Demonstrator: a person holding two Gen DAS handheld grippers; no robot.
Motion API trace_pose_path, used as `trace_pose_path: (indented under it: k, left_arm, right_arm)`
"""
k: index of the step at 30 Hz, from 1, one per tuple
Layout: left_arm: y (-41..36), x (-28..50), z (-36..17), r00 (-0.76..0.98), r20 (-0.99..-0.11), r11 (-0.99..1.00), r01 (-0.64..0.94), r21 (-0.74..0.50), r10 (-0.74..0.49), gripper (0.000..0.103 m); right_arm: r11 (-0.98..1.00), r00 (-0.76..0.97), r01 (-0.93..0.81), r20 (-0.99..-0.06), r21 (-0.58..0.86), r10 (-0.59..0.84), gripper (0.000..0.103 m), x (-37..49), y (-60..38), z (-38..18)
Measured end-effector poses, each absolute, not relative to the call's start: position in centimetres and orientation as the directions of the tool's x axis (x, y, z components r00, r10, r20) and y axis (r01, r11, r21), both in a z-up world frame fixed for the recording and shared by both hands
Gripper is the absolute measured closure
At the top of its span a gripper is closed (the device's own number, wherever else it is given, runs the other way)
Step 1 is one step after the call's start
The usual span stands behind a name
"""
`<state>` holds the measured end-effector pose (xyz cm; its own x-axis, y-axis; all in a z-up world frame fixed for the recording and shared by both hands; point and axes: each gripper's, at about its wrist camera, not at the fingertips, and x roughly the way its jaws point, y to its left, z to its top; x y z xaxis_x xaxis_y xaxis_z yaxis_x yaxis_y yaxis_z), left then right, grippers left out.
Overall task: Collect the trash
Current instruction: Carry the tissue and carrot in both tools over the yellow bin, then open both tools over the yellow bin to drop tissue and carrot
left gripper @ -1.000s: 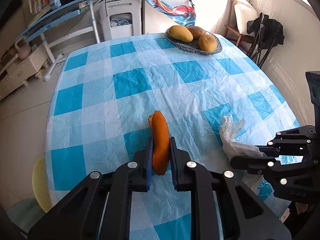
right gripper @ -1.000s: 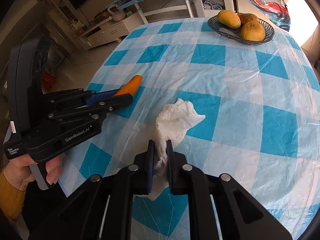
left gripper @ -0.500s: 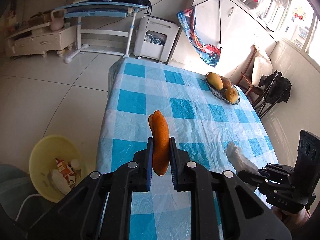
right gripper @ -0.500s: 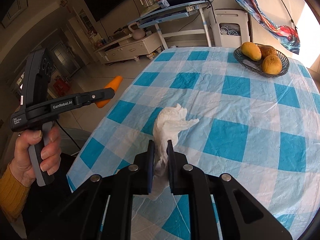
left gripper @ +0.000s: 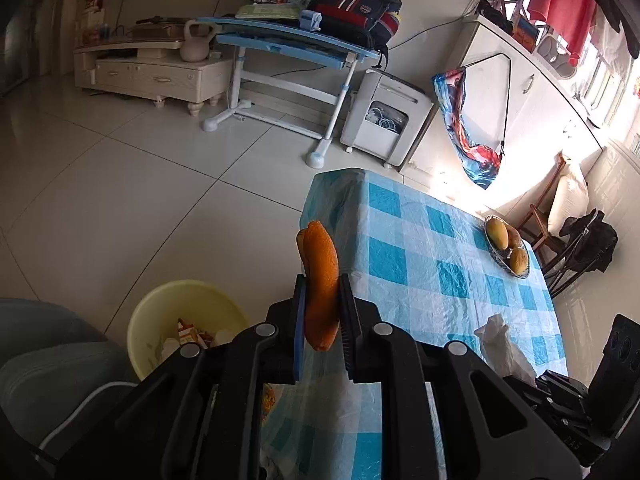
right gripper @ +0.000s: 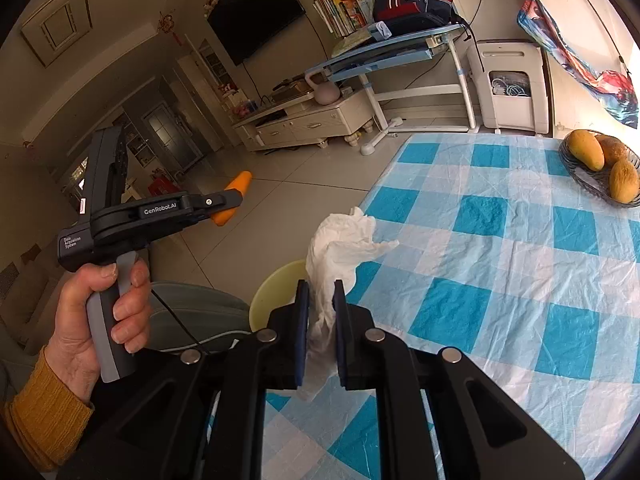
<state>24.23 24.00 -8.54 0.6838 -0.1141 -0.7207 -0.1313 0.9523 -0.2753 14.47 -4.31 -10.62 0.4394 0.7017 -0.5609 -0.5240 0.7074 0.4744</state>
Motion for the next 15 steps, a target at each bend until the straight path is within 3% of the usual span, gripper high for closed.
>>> trace_pose_path:
  k: [6,15]
  left_arm:
    - [30.6,24.5,-12.2,0.610,-0.778,0.880,-0.275,-0.387,-0.151,0.088]
    - [35.1,24.4,-15.6,0.570,-0.810,0.775,-0.448,-0.446,-0.137,0.087]
  right_arm:
    - [0.640,0.355,-0.601,-0.557,0.479,0.751,0.090,16.6,4.4,-10.2]
    - [0.647,0.259,-0.638,-0.674,0.418,0.692,0.090,20.2,15.1,-13.4]
